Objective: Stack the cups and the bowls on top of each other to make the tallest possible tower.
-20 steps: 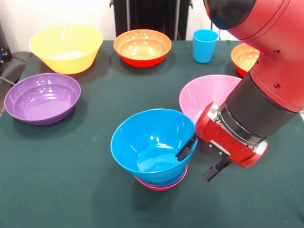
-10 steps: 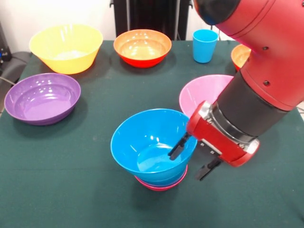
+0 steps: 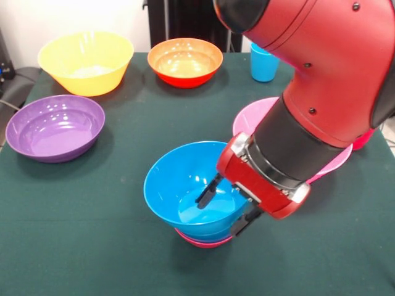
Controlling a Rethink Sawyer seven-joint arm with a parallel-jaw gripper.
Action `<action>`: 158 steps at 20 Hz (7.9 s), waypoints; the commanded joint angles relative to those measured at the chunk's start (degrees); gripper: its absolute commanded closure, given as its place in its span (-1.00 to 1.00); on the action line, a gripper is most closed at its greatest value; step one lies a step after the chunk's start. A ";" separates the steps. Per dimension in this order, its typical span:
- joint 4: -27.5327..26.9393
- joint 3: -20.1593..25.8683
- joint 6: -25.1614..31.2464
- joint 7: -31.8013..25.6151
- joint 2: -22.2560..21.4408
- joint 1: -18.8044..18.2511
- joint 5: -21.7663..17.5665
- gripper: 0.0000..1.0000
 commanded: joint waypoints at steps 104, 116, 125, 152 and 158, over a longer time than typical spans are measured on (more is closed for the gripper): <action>60.69 17.89 -18.39 1.16 -35.30 23.43 -3.57 -1.00; 76.41 21.33 -29.89 5.40 -41.94 28.22 -3.93 -1.00; 76.01 21.55 -30.53 11.46 -38.62 34.86 -2.65 -1.00; 82.67 27.82 -44.52 19.18 -32.07 45.97 -0.17 -1.00; 80.91 25.65 -42.93 22.97 -28.30 49.39 1.05 -1.00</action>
